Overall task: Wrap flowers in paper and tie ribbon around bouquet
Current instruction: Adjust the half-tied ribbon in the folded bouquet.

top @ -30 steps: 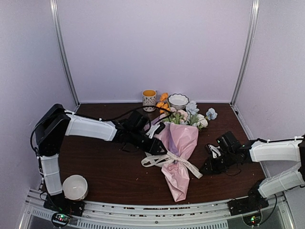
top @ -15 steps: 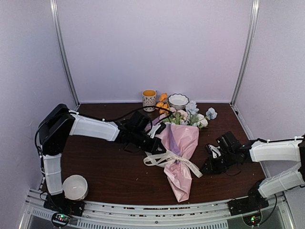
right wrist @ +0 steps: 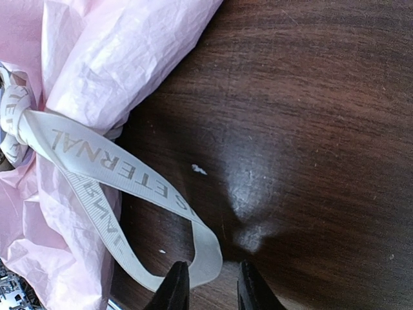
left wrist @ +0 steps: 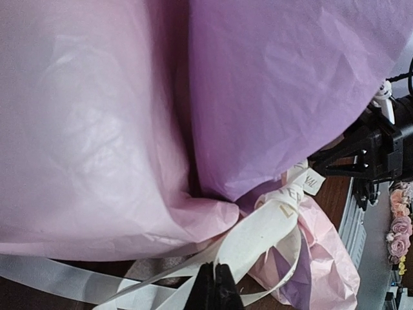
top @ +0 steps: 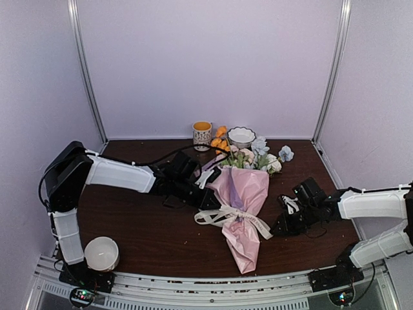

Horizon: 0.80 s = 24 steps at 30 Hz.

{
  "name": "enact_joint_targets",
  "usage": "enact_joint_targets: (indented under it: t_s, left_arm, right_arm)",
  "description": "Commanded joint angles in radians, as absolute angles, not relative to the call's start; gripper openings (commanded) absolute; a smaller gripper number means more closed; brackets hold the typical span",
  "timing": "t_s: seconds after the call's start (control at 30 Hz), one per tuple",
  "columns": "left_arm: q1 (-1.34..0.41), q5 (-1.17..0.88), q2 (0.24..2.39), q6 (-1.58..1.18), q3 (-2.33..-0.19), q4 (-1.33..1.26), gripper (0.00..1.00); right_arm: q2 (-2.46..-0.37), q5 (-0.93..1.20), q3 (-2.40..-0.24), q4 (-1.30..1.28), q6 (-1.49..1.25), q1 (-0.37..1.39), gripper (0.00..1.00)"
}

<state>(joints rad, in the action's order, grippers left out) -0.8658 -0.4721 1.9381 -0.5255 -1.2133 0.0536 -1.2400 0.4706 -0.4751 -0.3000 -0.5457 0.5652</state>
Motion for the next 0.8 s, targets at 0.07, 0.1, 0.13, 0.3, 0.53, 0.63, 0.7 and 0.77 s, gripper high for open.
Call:
enact_joint_targets:
  t_s: [0.07, 0.1, 0.13, 0.3, 0.53, 0.63, 0.7, 0.77]
  left_arm:
    - [-0.863, -0.446, 1.874, -0.491, -1.183, 0.030, 0.00]
    - [-0.862, -0.438, 1.860, -0.485, -1.170, 0.033, 0.00]
    - [-0.863, -0.430, 1.844, -0.482, -1.155, 0.034, 0.00]
    - [-0.863, -0.395, 1.753, -0.460, -1.066, 0.051, 0.00]
    - [-0.871, -0.373, 1.690, -0.423, -0.977, 0.131, 0.00]
    - [-0.897, -0.383, 1.682, -0.415, -0.947, 0.143, 0.00]
    - [-0.921, -0.384, 1.682, -0.407, -0.941, 0.152, 0.00]
    - [-0.947, -0.386, 1.685, -0.388, -0.946, 0.167, 0.00]
  right_arm:
    - [-1.221, 0.468, -0.506, -0.318, -0.529, 0.561, 0.28]
    - [-1.216, 0.470, -0.507, -0.322, -0.524, 0.561, 0.28]
    - [-1.211, 0.469, -0.510, -0.328, -0.517, 0.561, 0.29]
    - [-1.176, 0.473, -0.541, -0.358, -0.472, 0.561, 0.35]
    - [-1.172, 0.534, -0.551, -0.319, -0.443, 0.561, 0.47]
    - [-1.202, 0.546, -0.555, -0.278, -0.452, 0.562, 0.50]
    - [-1.231, 0.533, -0.558, -0.242, -0.464, 0.561, 0.52]
    - [-1.263, 0.486, -0.572, -0.244, -0.466, 0.561, 0.52]
